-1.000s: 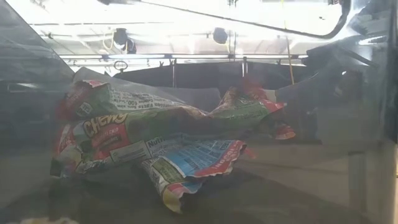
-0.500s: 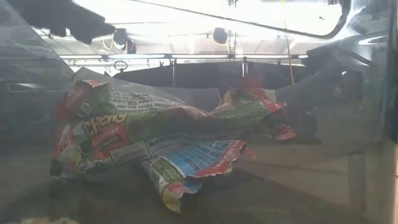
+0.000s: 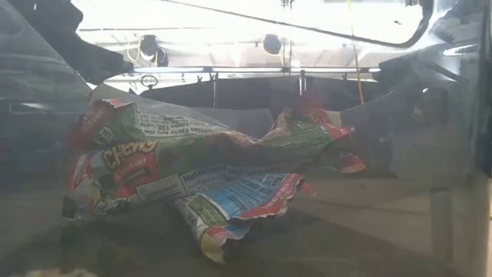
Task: Pick and place Granola Bars by type
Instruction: Return to Home Position
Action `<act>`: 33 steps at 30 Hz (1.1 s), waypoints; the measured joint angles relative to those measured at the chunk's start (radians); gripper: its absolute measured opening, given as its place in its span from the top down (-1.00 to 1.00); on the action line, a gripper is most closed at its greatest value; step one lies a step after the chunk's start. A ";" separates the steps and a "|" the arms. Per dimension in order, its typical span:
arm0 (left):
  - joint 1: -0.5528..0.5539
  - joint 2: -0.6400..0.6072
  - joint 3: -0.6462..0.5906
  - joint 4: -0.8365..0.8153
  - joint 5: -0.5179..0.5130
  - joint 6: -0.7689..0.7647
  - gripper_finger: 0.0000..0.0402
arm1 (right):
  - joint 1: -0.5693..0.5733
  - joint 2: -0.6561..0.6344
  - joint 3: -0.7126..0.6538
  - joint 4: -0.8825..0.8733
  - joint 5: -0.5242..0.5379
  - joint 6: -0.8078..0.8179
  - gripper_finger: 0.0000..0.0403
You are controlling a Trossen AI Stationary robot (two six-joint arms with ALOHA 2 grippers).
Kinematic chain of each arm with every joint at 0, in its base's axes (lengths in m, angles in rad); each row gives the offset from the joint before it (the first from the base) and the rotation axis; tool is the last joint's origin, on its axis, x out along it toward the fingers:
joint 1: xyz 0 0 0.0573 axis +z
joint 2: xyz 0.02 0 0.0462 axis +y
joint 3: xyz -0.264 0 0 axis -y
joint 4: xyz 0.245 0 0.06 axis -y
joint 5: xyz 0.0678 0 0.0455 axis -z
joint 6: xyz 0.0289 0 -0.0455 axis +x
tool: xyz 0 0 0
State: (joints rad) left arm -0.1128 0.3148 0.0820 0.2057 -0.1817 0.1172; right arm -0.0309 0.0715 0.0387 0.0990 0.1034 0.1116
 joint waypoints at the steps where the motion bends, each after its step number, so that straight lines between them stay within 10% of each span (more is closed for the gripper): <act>1: 0.014 -0.014 -0.009 0.001 0.013 -0.001 -0.08 | 0.000 0.000 0.000 0.000 0.000 0.000 0.35; 21: 0.291 -0.108 -0.073 -0.101 0.303 -0.082 -0.08 | 0.000 0.000 0.000 0.001 0.000 0.000 0.35; 33: 0.303 -0.106 -0.072 -0.099 0.252 -0.123 -0.08 | 0.000 0.000 0.000 0.001 0.000 0.000 0.35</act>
